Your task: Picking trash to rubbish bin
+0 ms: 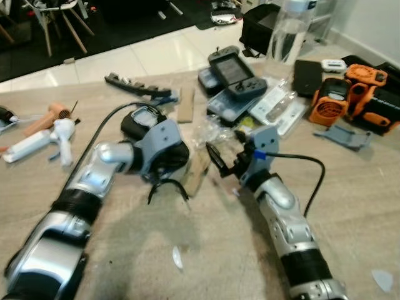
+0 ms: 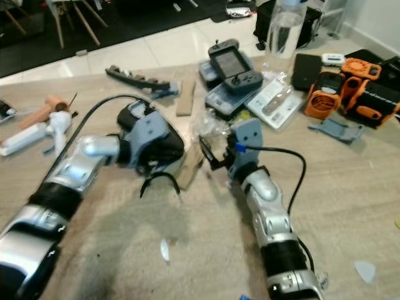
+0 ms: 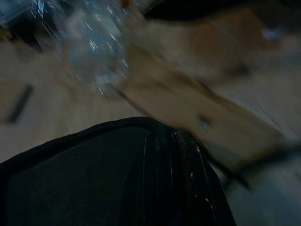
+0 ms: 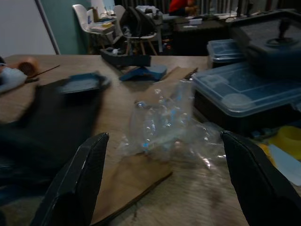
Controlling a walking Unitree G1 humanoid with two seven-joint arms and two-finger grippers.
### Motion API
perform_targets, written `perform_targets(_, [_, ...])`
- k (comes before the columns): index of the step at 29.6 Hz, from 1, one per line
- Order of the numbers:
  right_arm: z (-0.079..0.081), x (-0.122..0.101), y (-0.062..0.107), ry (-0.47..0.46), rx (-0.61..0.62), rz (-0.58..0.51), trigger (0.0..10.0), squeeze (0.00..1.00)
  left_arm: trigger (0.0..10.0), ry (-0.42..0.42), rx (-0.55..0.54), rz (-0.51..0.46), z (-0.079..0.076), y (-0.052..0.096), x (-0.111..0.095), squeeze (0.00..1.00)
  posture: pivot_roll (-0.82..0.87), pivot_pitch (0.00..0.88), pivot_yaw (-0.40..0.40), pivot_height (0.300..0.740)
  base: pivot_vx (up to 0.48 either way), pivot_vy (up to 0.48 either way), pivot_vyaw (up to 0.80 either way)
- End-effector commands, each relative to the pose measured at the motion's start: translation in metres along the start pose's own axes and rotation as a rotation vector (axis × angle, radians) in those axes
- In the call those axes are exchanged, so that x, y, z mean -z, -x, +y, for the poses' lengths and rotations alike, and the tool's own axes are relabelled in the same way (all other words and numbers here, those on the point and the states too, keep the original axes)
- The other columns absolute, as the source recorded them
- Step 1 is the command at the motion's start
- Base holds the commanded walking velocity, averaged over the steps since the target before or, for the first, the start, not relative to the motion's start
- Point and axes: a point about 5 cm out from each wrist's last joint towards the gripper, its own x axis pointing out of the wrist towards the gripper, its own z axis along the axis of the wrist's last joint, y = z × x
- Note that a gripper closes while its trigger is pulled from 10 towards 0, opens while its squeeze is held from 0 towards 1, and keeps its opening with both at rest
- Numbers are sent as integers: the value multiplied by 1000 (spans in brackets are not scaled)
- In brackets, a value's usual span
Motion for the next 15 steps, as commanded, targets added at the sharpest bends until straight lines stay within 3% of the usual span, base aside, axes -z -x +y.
perform_targets(1, [2,4,2,-24,0,10,10000,0,0,88,68,79,-12,8,23,0,21,241,111,740,0,0,0])
perform_targets(6, [3,4,1,-32,-4,8,10000,0,0,121,149,78,-26,27,21,0,24,241,108,740,0,0,0])
perform_targets(10, [5,3,-1,-43,-13,2,10000,0,0,184,350,76,-56,50,15,0,27,240,105,740,0,0,0])
perform_targets(12, [5,3,-1,-43,-13,2,10000,0,0,184,350,76,-56,50,15,0,27,240,105,740,0,0,0])
perform_targets(15, [5,3,-1,-46,-14,1,10000,0,0,210,419,60,-68,56,10,0,28,241,105,740,0,0,0])
